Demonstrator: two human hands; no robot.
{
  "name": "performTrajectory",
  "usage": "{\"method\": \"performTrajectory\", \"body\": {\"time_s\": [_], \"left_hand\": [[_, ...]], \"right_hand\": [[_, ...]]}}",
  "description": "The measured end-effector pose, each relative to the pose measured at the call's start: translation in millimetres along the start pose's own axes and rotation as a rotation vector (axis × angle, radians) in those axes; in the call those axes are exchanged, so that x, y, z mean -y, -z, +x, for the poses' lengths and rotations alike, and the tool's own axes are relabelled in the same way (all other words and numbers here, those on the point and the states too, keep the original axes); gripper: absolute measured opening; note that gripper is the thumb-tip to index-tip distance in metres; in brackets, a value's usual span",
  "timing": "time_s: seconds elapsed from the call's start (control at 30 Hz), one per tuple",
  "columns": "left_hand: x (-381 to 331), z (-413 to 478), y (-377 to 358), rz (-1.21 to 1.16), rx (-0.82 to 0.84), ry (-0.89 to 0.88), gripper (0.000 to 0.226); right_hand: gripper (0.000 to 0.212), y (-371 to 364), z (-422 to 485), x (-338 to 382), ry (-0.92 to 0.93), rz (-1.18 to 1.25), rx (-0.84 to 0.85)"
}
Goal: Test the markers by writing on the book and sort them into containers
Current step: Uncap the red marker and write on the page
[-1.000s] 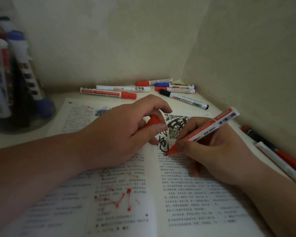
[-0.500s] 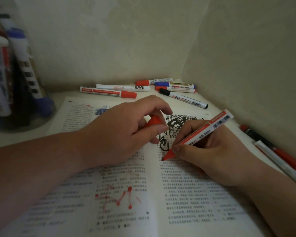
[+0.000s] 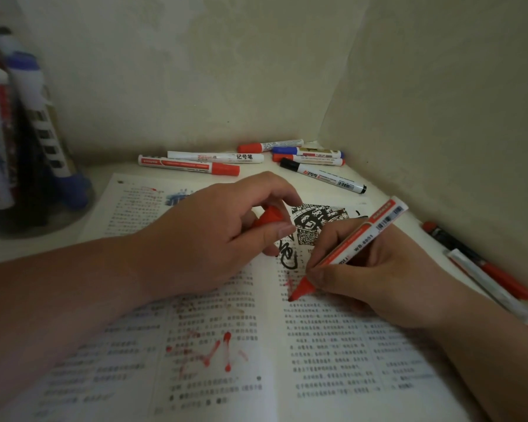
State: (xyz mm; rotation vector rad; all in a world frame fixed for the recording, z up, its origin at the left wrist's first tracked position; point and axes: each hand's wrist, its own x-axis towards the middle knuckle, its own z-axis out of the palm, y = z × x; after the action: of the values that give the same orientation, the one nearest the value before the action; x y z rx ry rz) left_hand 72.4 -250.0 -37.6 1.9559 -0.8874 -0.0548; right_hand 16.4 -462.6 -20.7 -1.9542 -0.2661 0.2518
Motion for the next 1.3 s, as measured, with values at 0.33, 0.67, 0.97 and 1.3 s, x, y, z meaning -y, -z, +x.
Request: {"method": "performTrajectory", "body": {"time_s": [0.33,0.67,0.97,1.3], "left_hand": [[-1,0,-1,-0.005,-0.012,-0.009,0.023],[-4,1,0,-0.032,-0.009,0.022,0.033],[-3,2,0,-0.048,-0.039,0.082,0.059],[-11,1,0,-0.108,-0.056,0.077,0.049]], "right_hand": [[0.012,5,2,-5,0.039,0.023,-0.179],[0.010,6,5,-8,-0.005,-0.091,-0.219],[0.017,3,5,-7,0.011,-0.004,-0.212],[0.017,4,2,-6,0.045,-0.044,-0.175]]}}
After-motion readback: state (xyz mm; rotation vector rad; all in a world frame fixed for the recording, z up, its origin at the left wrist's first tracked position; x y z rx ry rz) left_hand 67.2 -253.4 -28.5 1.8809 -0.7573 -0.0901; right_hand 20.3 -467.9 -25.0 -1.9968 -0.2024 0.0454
